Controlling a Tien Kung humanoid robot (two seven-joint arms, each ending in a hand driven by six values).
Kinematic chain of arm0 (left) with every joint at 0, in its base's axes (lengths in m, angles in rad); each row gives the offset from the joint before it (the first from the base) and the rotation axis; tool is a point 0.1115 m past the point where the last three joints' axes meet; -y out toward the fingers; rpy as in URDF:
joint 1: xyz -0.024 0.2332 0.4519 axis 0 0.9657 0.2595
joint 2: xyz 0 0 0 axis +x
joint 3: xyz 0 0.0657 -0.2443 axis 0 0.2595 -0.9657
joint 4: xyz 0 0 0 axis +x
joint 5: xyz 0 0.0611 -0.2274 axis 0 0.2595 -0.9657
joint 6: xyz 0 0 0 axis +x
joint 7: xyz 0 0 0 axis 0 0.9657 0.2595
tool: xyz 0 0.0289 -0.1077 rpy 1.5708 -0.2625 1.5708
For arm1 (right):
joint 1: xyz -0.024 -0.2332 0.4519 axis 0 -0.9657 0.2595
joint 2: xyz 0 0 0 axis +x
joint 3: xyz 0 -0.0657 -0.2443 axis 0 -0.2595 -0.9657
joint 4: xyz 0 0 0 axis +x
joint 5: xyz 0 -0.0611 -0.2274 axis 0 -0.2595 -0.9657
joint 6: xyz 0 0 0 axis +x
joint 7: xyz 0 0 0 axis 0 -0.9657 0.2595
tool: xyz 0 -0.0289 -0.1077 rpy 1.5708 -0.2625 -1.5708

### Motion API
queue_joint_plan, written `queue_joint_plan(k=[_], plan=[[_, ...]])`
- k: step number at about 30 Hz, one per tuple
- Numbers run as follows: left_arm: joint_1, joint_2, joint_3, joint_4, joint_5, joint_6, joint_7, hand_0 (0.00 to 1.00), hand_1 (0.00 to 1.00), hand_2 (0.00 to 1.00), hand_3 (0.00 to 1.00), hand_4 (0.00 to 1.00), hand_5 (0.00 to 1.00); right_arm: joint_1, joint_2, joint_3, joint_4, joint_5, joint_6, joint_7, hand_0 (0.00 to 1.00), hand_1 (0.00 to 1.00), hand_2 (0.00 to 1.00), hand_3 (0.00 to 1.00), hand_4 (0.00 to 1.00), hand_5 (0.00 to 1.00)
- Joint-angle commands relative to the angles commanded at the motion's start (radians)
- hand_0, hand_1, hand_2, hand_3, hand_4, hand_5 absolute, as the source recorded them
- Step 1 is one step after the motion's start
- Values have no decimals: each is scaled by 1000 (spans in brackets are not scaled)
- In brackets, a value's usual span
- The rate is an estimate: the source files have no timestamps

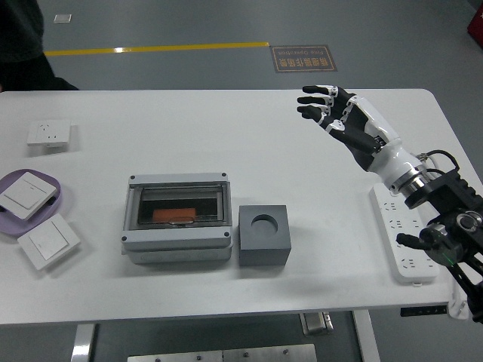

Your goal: Pick up the cylinder from the cube,place it in the box,flap close box

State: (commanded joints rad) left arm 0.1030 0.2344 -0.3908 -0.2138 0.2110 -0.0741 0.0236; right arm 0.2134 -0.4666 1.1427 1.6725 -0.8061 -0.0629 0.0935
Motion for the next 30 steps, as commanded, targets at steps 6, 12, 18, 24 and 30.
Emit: queue_joint_plan(k=[6, 12, 18, 24, 30], plan=[[4, 27, 5, 0, 3, -8, 0, 668, 679, 676, 706, 719, 380, -29, 25, 39, -23, 1, -1, 7, 793, 699, 689, 700, 771, 342], [25, 45, 8, -1, -2, -10, -1, 668, 680, 676, 703, 723, 381, -42, 42, 36, -51, -14, -4, 7, 793, 700, 690, 699, 767, 344], [28, 42, 6, -1, 0, -10, -1, 667, 679, 674, 699, 721, 369, -48, 42, 51, -60, -22, -6, 5, 792, 702, 690, 697, 766, 347], [22, 35, 5, 0, 5, -9, 1, 668, 679, 673, 699, 720, 363, -43, 34, 64, -63, -29, -8, 2, 791, 700, 689, 696, 765, 350], [17, 31, -2, 0, 11, -7, 2, 668, 679, 673, 697, 719, 357, -45, 34, 76, -64, -35, -10, 0, 790, 700, 689, 696, 767, 356]])
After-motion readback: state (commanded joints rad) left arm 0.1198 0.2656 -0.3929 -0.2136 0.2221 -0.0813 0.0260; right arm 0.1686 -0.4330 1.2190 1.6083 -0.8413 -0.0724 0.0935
